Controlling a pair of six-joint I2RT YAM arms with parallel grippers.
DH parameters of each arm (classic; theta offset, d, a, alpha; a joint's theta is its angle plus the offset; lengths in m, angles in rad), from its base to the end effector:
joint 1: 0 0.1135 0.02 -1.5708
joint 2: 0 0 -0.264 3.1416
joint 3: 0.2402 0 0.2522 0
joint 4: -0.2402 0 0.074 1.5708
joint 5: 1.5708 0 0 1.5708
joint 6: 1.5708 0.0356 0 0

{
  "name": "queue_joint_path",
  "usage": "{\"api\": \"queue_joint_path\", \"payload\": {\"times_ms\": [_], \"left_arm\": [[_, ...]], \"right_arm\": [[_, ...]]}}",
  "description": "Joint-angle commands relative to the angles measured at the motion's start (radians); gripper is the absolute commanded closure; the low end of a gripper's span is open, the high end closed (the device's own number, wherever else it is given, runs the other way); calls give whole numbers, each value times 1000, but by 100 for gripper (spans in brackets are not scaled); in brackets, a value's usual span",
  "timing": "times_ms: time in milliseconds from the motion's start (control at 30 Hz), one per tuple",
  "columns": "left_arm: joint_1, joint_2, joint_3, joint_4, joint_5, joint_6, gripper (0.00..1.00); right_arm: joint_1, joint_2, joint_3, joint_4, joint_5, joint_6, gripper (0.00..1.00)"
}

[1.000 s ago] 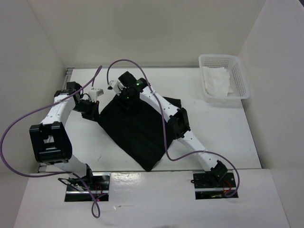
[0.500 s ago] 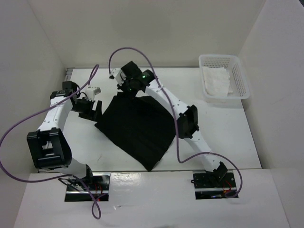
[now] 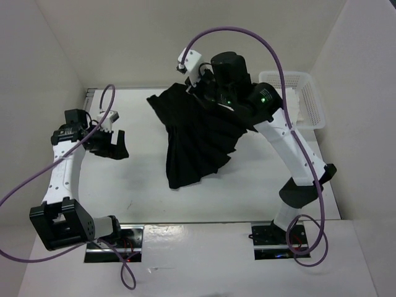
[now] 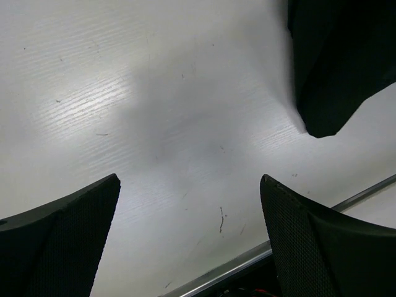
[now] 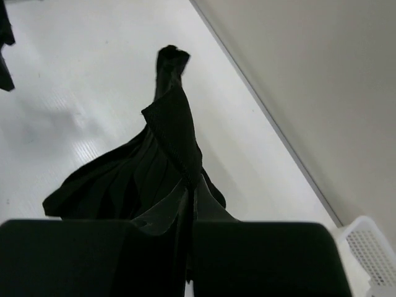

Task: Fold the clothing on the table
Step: Flatten the skirt out

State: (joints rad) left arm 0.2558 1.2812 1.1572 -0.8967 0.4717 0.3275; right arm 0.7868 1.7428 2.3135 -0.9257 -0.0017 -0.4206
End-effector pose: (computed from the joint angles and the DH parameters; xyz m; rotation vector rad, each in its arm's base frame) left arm 0.2463 0.0477 0.3056 0.2552 2.4549 -0.3670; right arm 0.2412 0.2420 0.5183 -1.0986 1.5912 0.2466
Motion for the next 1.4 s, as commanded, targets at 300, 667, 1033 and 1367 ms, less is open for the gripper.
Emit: {"api": "queue_joint_path", "payload": {"times_ms": [300,667,1033,1367], "left_arm": [[3,-22,-71,214,178,-122,2],[13,421,54,344,600,-91,10],[-19,920,562,-340,1050,690,10],[-112,888,535,-401,1110,765,9]], "right_arm": [[8,-23,-77,53,0,-20,100],[-52,-23,-118,53,-9,-20,100],[-52,7,-85,1,-113,-20,100],[-52,75,29,-88,-377,-29,100]]}}
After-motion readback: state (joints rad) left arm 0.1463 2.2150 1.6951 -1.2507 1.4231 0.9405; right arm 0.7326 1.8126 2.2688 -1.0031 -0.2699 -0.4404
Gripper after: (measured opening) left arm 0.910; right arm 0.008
